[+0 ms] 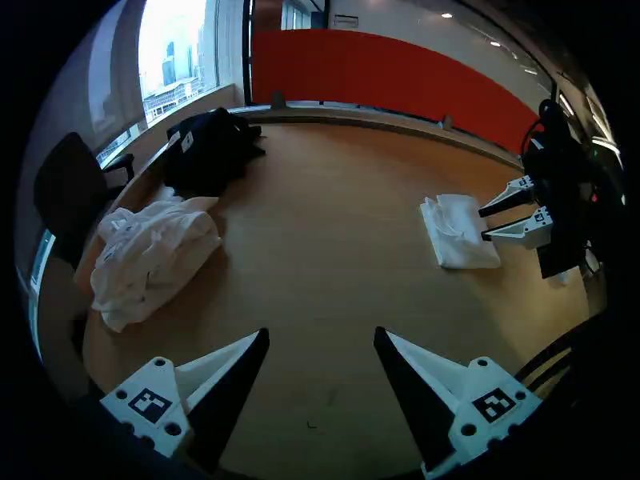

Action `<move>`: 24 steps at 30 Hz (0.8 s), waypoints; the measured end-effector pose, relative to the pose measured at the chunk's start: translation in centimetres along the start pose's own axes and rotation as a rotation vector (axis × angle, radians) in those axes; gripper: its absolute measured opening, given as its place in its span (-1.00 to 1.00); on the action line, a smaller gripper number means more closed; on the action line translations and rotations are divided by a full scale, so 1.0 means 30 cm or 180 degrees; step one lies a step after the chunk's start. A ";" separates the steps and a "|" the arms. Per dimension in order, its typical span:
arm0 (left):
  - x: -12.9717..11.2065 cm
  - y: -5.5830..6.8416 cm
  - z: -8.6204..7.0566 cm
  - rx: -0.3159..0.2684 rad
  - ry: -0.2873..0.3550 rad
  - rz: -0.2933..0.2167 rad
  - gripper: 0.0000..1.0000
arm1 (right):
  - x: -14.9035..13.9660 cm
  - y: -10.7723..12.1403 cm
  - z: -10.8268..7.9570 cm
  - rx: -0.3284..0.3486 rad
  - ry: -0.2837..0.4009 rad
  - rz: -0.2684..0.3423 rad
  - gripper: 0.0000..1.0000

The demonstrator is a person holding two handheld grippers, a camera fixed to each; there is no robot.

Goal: Fold towel

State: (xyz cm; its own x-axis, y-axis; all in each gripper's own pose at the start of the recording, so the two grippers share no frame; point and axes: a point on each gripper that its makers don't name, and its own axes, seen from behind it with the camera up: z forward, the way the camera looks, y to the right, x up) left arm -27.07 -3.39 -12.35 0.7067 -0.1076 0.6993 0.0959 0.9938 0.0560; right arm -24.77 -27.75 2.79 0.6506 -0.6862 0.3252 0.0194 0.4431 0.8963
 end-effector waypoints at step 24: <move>-0.008 0.005 0.007 -0.0014 -0.0019 0.0015 0.95 | -0.222 -0.025 -0.051 -0.0222 -0.0227 0.0288 0.48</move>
State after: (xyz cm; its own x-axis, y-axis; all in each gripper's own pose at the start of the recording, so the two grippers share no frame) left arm -27.38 -3.21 -12.37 0.7031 -0.1026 0.7037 0.0955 0.9942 0.0495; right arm -27.97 -22.62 -0.51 0.5965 -0.6799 0.4265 0.0176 0.5423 0.8400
